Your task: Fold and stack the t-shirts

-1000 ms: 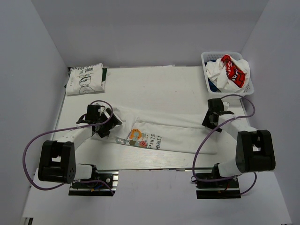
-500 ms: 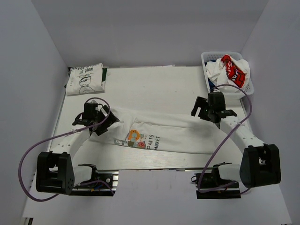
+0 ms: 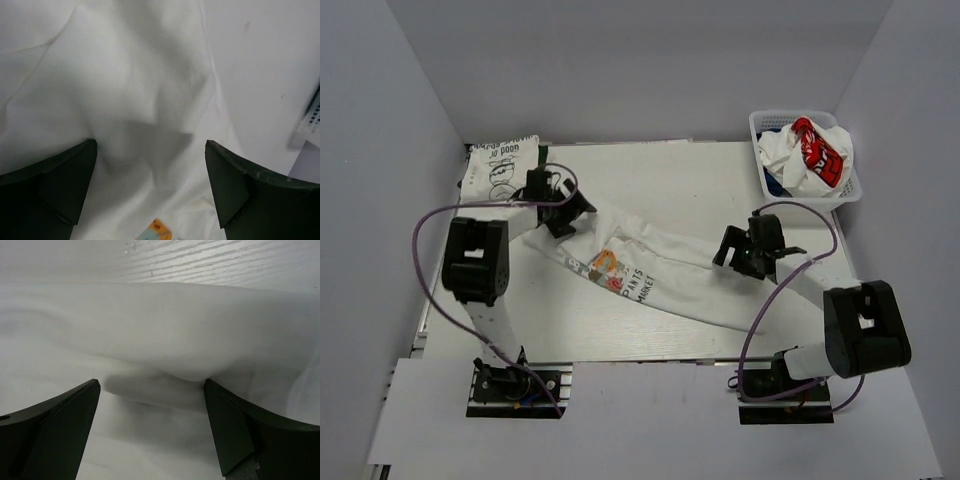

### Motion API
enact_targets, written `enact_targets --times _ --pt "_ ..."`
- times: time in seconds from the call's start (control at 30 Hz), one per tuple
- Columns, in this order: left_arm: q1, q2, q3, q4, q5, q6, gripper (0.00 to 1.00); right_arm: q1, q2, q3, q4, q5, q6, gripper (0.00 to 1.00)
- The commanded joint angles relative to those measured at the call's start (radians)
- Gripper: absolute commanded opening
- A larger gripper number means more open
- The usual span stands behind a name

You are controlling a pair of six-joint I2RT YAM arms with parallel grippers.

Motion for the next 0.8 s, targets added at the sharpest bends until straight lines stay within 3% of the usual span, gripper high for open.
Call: enact_targets --times 0.0,0.07,0.1,0.13,0.17,0.2,0.23,0.3,0.33,0.43,0.5,0.57,0.67,0.77 --pt "-0.071 0.263 0.24 -0.033 -0.012 0.039 1.0 0.098 -0.03 -0.124 -0.051 -0.061 0.094 0.9" --pt "-0.095 0.479 0.531 -0.082 -0.003 0.068 1.0 0.172 -0.055 -0.171 -0.057 -0.114 0.117 0.9" --pt "-0.121 0.561 0.651 -0.156 -0.003 0.079 1.0 0.279 -0.067 -0.19 -0.058 -0.134 0.129 0.9" --pt "-0.134 0.645 0.915 -0.178 -0.003 0.096 1.0 0.319 -0.067 -0.193 -0.082 -0.154 0.132 0.9" --pt "-0.145 0.834 1.068 -0.206 -0.003 0.107 1.0 0.364 -0.067 -0.19 -0.097 -0.186 0.132 0.9" --pt "-0.155 0.933 1.358 -0.238 -0.003 0.094 1.0 0.486 -0.056 -0.152 -0.113 -0.197 0.112 0.9" --pt "-0.167 1.015 1.456 -0.208 0.028 0.094 1.0 0.52 -0.052 -0.135 -0.193 -0.199 0.106 0.9" --pt "-0.168 1.104 1.497 -0.078 0.097 -0.008 1.0 0.634 -0.052 -0.112 -0.206 -0.251 0.045 0.9" --pt "-0.168 1.104 1.402 0.094 0.108 -0.051 1.0 0.689 -0.055 -0.11 -0.174 -0.272 0.035 0.9" --pt "-0.186 1.118 1.397 0.2 0.083 -0.09 1.0 0.755 -0.035 -0.1 -0.066 -0.511 -0.081 0.9" --pt "-0.198 1.146 1.468 0.212 0.083 -0.09 1.0 0.792 -0.01 -0.061 -0.085 -0.507 -0.178 0.9" --pt "-0.208 1.114 1.438 0.246 0.048 -0.09 1.0 0.832 0.022 -0.002 -0.157 -0.493 -0.227 0.9" --pt "-0.208 1.088 1.407 0.245 0.03 -0.068 1.0 0.863 0.004 0.017 -0.195 -0.449 -0.235 0.9" --pt "-0.217 1.025 1.44 0.237 0.099 -0.048 1.0 0.872 -0.061 0.051 -0.212 -0.366 -0.238 0.9"
